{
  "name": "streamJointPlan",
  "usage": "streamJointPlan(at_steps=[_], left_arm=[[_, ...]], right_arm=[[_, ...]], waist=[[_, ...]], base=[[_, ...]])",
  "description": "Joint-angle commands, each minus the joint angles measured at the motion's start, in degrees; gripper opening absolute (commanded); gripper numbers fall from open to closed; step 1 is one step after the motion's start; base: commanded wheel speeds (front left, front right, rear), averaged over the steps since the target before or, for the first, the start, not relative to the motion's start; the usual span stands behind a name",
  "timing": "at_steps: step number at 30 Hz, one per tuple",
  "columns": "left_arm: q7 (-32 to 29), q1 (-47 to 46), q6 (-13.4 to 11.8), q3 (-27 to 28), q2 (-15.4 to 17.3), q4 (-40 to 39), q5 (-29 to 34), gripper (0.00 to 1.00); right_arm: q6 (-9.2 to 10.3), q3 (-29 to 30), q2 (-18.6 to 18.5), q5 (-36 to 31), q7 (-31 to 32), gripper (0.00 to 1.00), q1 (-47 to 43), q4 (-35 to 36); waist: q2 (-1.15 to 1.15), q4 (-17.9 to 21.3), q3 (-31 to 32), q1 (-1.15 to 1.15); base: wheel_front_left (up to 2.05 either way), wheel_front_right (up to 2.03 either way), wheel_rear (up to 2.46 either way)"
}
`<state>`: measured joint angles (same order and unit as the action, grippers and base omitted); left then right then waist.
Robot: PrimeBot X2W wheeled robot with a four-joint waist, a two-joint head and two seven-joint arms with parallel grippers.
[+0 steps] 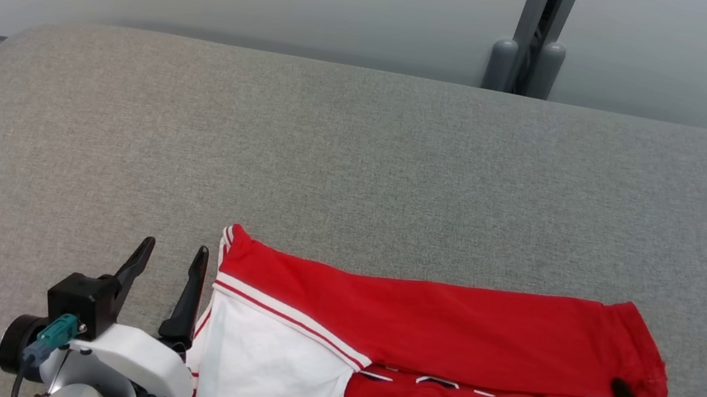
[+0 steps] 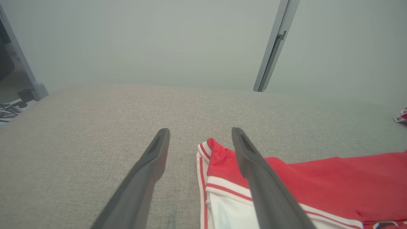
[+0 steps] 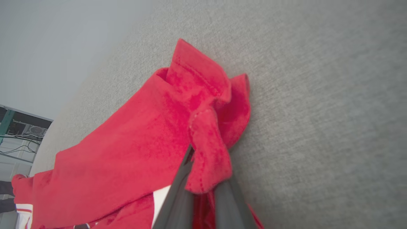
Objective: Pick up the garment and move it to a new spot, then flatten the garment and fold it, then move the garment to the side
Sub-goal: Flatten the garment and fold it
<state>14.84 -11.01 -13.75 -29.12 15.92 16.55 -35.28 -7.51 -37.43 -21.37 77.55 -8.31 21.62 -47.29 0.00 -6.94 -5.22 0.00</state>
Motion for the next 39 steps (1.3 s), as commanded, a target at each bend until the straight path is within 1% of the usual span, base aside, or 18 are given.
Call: streamJointPlan(at_steps=[1, 7, 16, 19, 25, 27, 28, 29, 34, 36, 37, 39], left_arm=[[0.3, -0.2, -0.2, 0.3, 0.2, 0.0, 0.4, 1.00], [0.3, -0.3, -0.1, 0.3, 0.1, -0.1, 0.5, 1.00], [0.4, -0.6, -0.1, 0.7, 0.3, -0.1, 0.6, 1.00], [0.4, -0.6, -0.1, 0.7, 0.2, 0.0, 0.6, 1.00], [0.4, -0.2, 0.2, 0.7, -0.2, 0.6, 0.3, 1.00], [0.4, 0.2, 0.3, 0.8, -0.2, 0.8, 0.1, 1.00], [0.4, 0.8, 0.5, 1.0, -0.3, 1.1, 0.0, 1.00], [0.4, 0.9, 0.5, 1.1, -0.3, 1.1, 0.0, 1.00], [0.4, 2.2, 0.6, 1.8, -0.5, 1.3, -0.6, 1.00], [0.4, 2.5, 0.8, 2.1, -0.6, 1.3, -0.5, 1.00], [0.4, 2.5, 0.8, 2.1, -0.6, 1.3, -0.5, 1.00], [0.4, 2.7, 0.9, 2.4, -0.7, 1.1, -0.4, 1.00]], right_arm=[[0.05, -0.1, -0.5, -0.2, -0.3, 0.00, -0.1, -0.6], [0.04, 0.7, -4.0, 0.1, -1.4, 0.00, 2.0, -1.6], [0.04, 1.8, -11.3, 0.1, -1.8, 0.00, 4.7, -4.8], [0.04, 1.5, -12.3, -0.2, -1.6, 0.00, 5.4, -4.8], [0.03, -0.1, -11.8, 0.0, -0.8, 0.00, 5.3, -0.1], [0.03, -0.5, -11.0, 0.8, -0.4, 0.00, 4.6, 2.7], [0.03, -0.9, -10.5, 1.5, 0.0, 0.00, 3.9, 5.7], [0.03, -1.3, -10.3, 1.6, 0.2, 0.00, 3.6, 7.3], [0.03, -3.3, -7.6, 2.5, 1.8, 0.00, 2.0, 15.1], [0.03, -3.6, -6.1, 3.1, 2.4, 0.00, 1.5, 17.5], [0.03, -3.6, -6.1, 3.1, 2.4, 0.00, 1.5, 17.5], [0.03, -4.6, -4.3, 3.3, 3.3, 0.00, 1.2, 19.9]], waist=[[0.00, 0.0, 0.0, 0.00], [0.00, 0.1, -0.3, 0.00], [0.00, 0.5, -0.8, 0.00], [0.00, 0.9, -0.8, 0.00], [0.00, 2.0, 0.6, 0.00], [0.00, 2.4, 1.4, 0.00], [0.00, 2.8, 2.4, 0.00], [0.00, 3.0, 2.8, 0.00], [0.00, 3.8, 5.0, 0.00], [0.00, 3.9, 5.6, 0.00], [0.00, 3.9, 5.6, 0.00], [0.00, 4.0, 5.9, 0.00]], base=[[0.00, 0.00, 0.00], [0.00, 0.00, 0.00], [0.00, 0.00, 0.00], [0.00, 0.00, 0.00], [0.00, 0.00, 0.00], [0.00, 0.00, 0.00], [0.00, 0.00, 0.00], [0.00, 0.00, 0.00], [0.00, 0.00, 0.00], [0.00, 0.00, 0.00], [0.00, 0.00, 0.00], [0.00, 0.00, 0.00]])
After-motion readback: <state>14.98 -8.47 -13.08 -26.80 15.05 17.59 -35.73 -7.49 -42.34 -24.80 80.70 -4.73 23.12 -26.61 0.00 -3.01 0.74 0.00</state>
